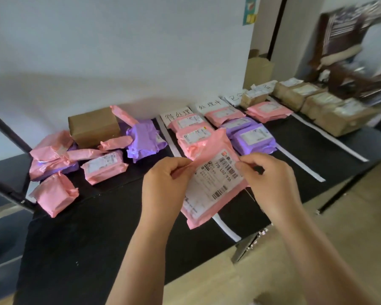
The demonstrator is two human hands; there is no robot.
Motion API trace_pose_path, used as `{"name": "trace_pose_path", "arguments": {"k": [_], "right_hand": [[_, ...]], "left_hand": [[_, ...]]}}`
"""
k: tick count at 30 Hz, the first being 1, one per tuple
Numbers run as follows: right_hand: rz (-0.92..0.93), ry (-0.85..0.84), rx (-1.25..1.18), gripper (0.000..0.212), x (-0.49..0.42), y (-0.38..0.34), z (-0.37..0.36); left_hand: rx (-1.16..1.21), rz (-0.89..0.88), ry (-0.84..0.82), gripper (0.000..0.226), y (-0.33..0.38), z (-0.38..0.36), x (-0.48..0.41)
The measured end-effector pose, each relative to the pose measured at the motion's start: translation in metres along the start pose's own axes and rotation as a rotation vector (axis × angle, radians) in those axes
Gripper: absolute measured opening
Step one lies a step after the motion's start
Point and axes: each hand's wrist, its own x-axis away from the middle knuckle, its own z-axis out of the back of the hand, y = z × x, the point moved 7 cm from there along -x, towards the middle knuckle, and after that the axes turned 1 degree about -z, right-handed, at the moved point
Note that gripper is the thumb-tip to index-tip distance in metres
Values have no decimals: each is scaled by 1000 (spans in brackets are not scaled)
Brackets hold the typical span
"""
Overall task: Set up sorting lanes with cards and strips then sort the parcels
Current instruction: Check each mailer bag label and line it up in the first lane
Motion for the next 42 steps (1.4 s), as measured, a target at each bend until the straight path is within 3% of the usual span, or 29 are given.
{"name": "trace_pose_path", "arguments": {"k": [8,12,15,18,22,29,32,37,42], "right_hand": [[-31,50,-81,11,-35,83,82],[-67,113,-53,15,-58,146,131],[-136,145,-79,16,-72,199,158],[-198,145,-102,18,-84,240,169],[-259,101,-105,17,-102,277,162],[-300,-41,-49,8,-144,315,122],[-336,-123,-5,15,-163,325,97],[-414,-207,6,15,-192,348,64],[-524,-184,-9,26,-217,375,54]], "left_hand": [[-21,-106,95,15,58,-103,2],[-94,-106,214,40,83,-163,6],[42,24,239,46,82,-209,12],[158,250,152,49,64,-257,19],[188,361,-34,35,48,-312,16],[158,460,-83,39,9,-352,-23],[132,499,-125,40,-11,-367,-47],[86,537,-203,29,-34,-394,-81],[51,513,-245,16,-37,-420,-115]]}}
